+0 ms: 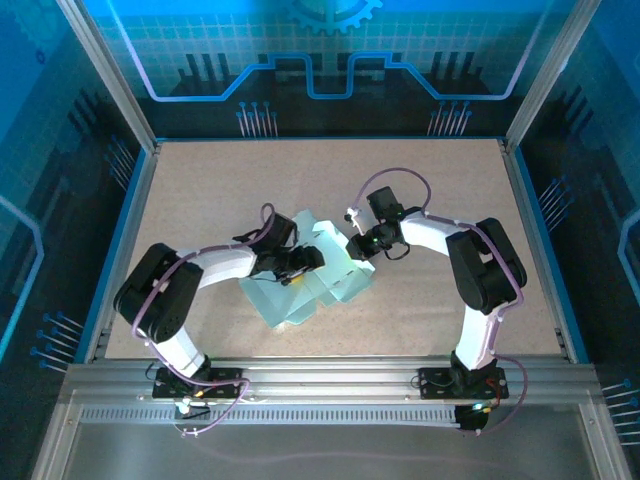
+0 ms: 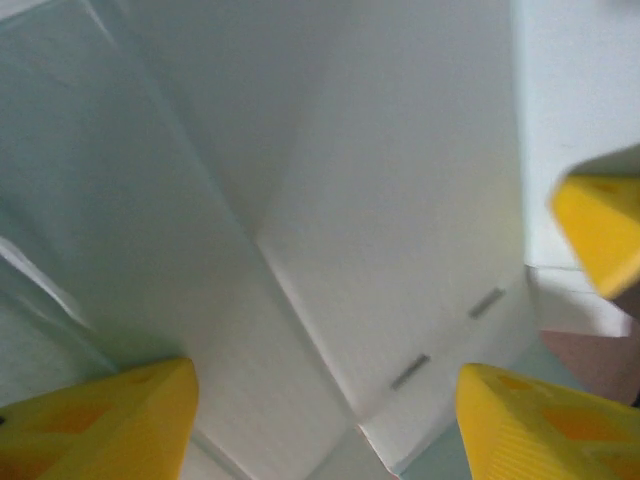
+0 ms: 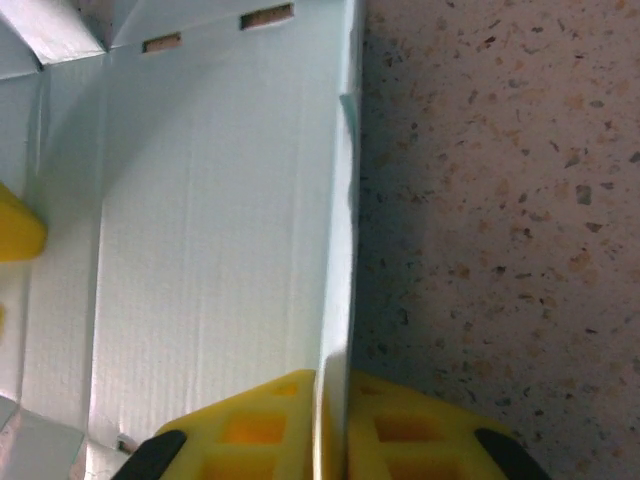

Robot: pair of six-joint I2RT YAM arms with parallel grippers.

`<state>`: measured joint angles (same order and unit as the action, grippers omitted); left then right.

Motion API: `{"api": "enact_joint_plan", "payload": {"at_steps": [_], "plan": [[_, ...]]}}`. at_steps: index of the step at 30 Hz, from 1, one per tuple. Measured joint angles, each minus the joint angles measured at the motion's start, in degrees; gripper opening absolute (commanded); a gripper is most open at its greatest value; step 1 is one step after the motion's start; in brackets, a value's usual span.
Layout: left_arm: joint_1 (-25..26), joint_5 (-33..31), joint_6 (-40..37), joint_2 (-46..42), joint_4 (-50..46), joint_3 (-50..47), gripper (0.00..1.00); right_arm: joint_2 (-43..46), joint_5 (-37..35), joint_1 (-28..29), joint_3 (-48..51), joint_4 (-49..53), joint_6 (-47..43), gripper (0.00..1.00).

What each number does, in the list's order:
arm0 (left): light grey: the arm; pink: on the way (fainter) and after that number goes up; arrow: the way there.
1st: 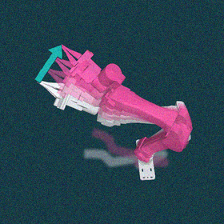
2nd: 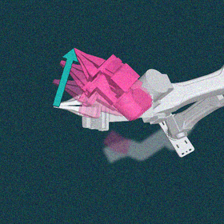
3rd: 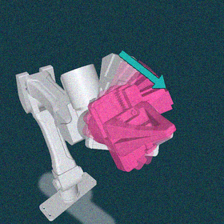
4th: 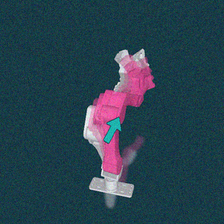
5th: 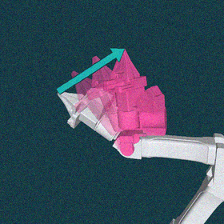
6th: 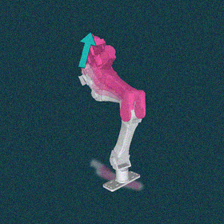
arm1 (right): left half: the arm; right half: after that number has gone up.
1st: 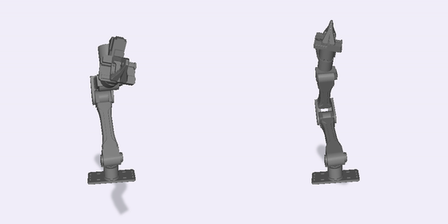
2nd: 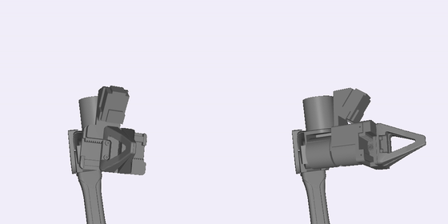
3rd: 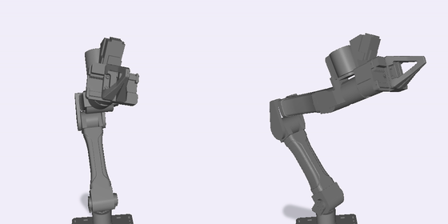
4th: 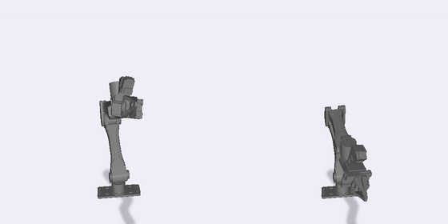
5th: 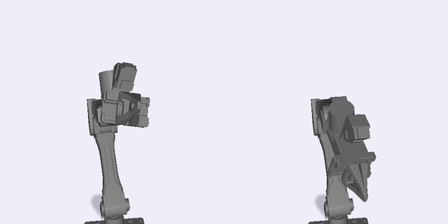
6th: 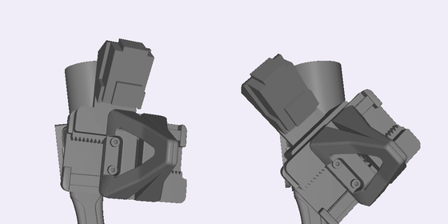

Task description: Fold the paper box

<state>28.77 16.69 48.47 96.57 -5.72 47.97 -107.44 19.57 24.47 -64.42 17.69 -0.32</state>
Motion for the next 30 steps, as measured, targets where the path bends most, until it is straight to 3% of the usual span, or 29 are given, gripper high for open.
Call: {"api": "enact_joint_plan", "payload": {"at_steps": [8, 13, 17, 25, 30], "plan": [[-0.04, -0.66, 1.84, 0.50, -0.90, 1.18, 0.68, 0.24, -0.09, 0.00, 0.13, -0.02, 0.04, 0.15], [0.00, -0.92, 2.08, 0.50, -1.77, 1.51, 0.68, 0.63, -0.04, 0.13, 0.57, -0.17, 0.11, 0.00], [0.02, -0.94, 2.08, 0.50, -2.56, 1.84, 0.70, 0.94, -0.04, 0.24, 0.59, -0.15, -0.02, 0.00], [0.26, -2.21, 1.75, -1.92, -3.69, 2.12, 0.97, 1.18, -2.69, 1.68, 0.50, 0.37, -0.74, 0.00], [-0.74, -5.60, 0.72, -9.62, -6.08, 2.14, 0.99, 1.68, -7.39, 3.74, -0.92, 2.75, -2.38, 0.00]]}}
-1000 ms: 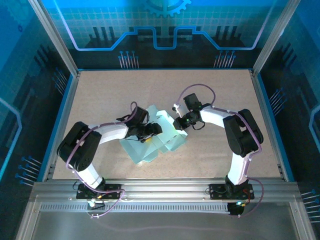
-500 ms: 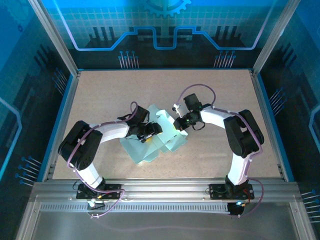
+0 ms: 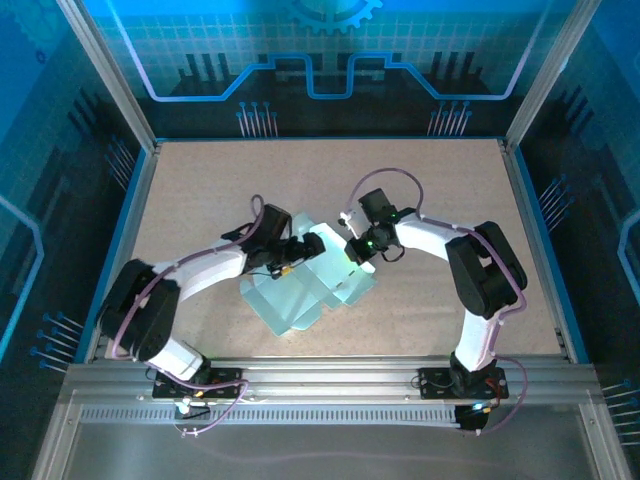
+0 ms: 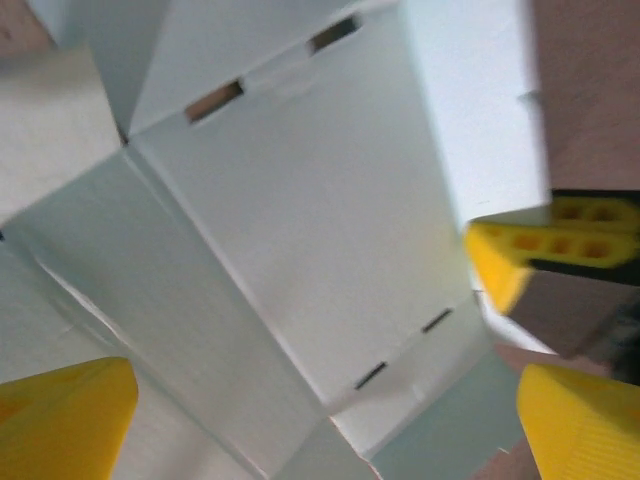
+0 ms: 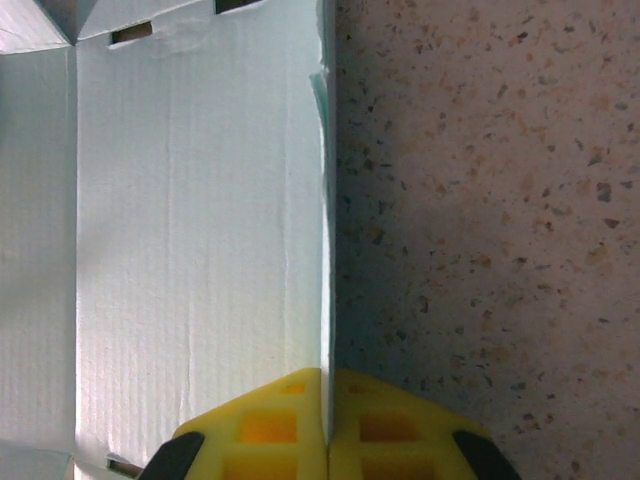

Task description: Fold the paper box

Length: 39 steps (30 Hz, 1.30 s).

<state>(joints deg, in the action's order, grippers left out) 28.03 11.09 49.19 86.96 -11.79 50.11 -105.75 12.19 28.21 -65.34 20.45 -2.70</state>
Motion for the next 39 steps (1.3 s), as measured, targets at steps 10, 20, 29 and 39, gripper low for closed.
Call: {"api": "enact_joint_plan", "payload": {"at_steps": [10, 20, 29, 39], "plan": [[-12.26, -2.62, -3.17, -8.15, -0.44, -0.02, 0.99, 3.61, -16.13, 7.06, -2.60, 1.40, -8.87, 0.00], [-20.61, -0.70, -8.31, -0.44, -0.28, 5.18, 0.98, 4.20, -36.70, 13.66, -2.60, -3.26, -18.95, 0.00], [-24.57, 3.74, -10.29, 8.83, 0.52, 12.37, 0.96, 4.20, -49.53, 15.69, 0.87, -15.72, -30.25, 0.00], [-24.61, 6.99, -10.60, 14.36, 1.11, 14.08, 0.96, 3.52, -55.49, 18.75, 4.76, -29.40, -43.50, 0.00]]}}
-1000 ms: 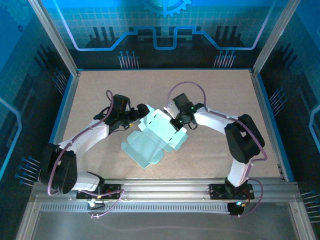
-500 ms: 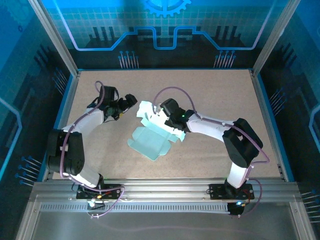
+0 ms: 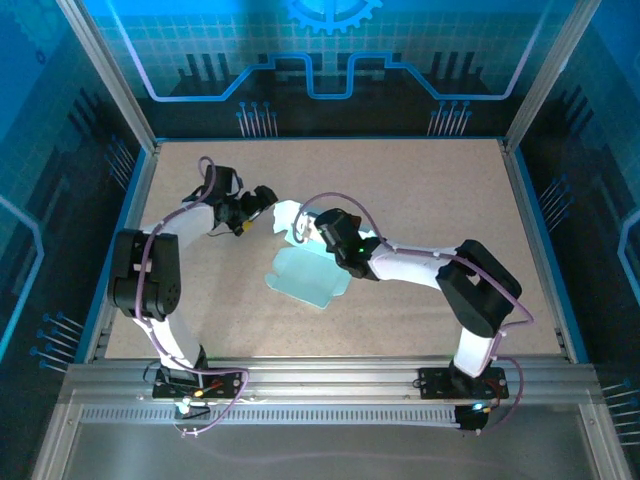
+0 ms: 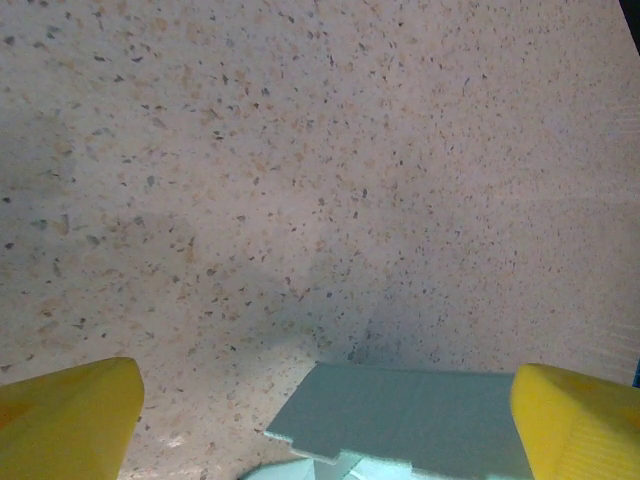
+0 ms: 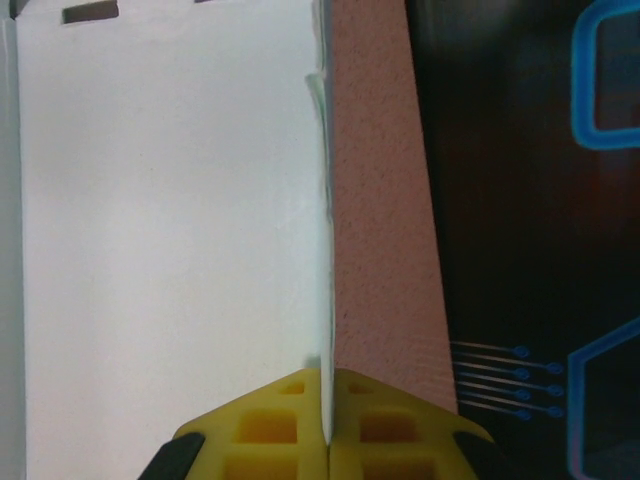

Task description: Fold the paper box

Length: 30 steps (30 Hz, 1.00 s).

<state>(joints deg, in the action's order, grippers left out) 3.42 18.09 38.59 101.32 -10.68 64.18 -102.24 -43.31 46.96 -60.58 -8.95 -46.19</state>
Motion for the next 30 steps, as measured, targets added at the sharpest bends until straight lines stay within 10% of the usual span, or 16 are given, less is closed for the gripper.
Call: {"api": "enact_joint_plan", "payload": {"at_steps": [8, 17, 30], "plan": [[0.00, 0.72, 0.02, 3.28, 0.74, 3.82, 0.95, -1.25, -1.33, 0.02, 0.59, -4.48, -3.85, 0.00], [0.00, 3.85, -3.39, 11.28, 0.46, 10.05, 0.69, -1.29, -1.29, 0.02, 0.59, -4.20, -3.82, 0.00], [0.52, 13.88, -11.89, 9.94, 0.48, 6.80, 0.69, -1.29, -1.20, -0.11, 0.44, -1.40, -2.73, 0.00]]}}
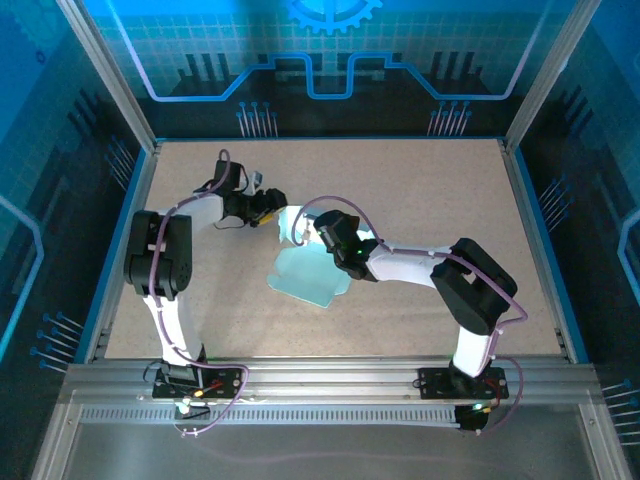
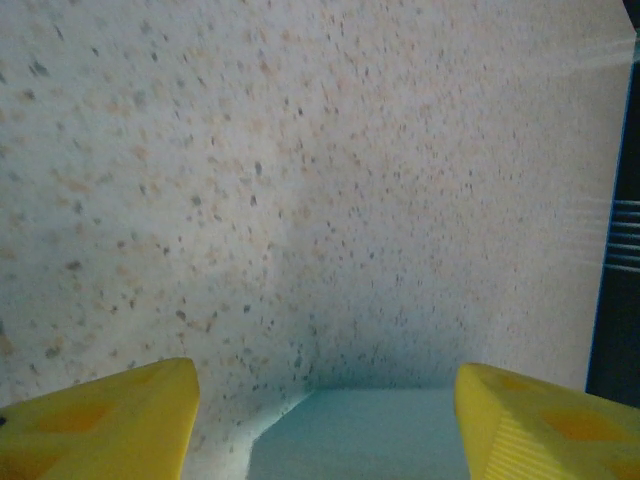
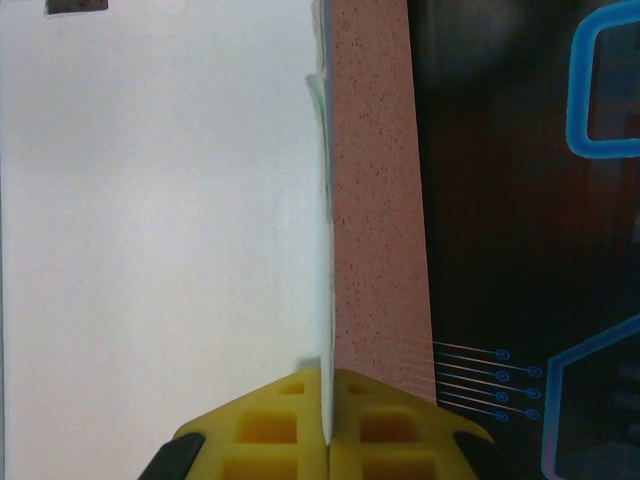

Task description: Fold the paper box

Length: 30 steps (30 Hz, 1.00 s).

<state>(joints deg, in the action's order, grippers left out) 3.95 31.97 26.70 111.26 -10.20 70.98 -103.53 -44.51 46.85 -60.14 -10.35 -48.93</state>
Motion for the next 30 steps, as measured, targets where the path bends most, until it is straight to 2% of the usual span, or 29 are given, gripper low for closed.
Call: {"api": "enact_joint_plan", "payload": {"at_steps": [9, 24, 30], "plan": [[1.22, 3.69, -2.14, -1.11, 2.19, -3.93, 0.64, -0.90, 0.44, -0.11, -1.20, 0.96, 0.87, 0.00], [1.81, 6.95, -4.20, -7.15, 12.33, -14.99, 0.69, -1.77, 1.49, -0.79, -2.60, 3.34, 2.40, 0.00], [2.56, 7.52, -4.87, -7.93, 13.75, -16.02, 0.68, -2.01, 1.46, -0.79, -2.60, 2.73, 2.05, 0.00]]}}
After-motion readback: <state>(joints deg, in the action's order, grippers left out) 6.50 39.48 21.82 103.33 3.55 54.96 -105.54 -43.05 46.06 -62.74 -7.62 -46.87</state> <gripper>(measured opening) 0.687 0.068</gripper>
